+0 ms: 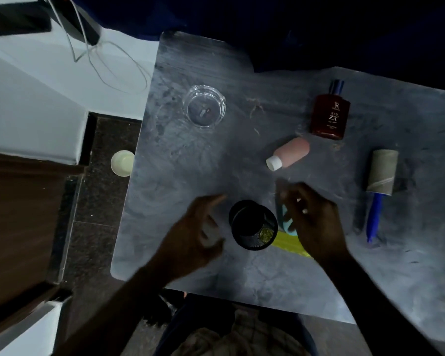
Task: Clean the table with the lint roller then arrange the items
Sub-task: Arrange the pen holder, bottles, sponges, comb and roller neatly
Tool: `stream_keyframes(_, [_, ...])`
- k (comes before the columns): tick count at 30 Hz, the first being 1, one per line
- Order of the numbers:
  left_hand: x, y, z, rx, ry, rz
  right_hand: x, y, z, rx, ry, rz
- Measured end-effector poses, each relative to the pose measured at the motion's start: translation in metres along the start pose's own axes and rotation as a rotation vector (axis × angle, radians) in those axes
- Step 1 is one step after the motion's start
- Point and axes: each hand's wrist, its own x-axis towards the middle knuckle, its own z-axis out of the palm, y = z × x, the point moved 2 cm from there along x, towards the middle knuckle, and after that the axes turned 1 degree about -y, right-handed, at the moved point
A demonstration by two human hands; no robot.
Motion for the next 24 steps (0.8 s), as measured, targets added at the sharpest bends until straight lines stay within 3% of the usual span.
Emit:
stream_keyframes(2, [-0.012,0.004,0.021,0.042,-0.048,-0.004,-0.026,0.010,0.010,0.116,-0.032,0.077])
stream_keyframes(5, [-0.008,0.016,0.035,-0.002,0.031,-0.006,-0.048,0.012,0.029,0.244,-0.034,0.129])
stream_keyframes(14, [0.018,0.020,-0.013,0.081,0.353,-0.003,-0.003,-0.031,0.056,0.352,-0.045,-0.002])
stream_keyframes(19, [0.042,0.012,-0.039,-0.045,0.583,-0.050,0.041,-0.059,0.077,0.319,-0.031,-0.081])
stream_keyframes(24, [0.061,-0.006,-0.047,-0.181,0.646,-0.118,0.069,-0.075,0.094,0.352,-0.025,-0.094])
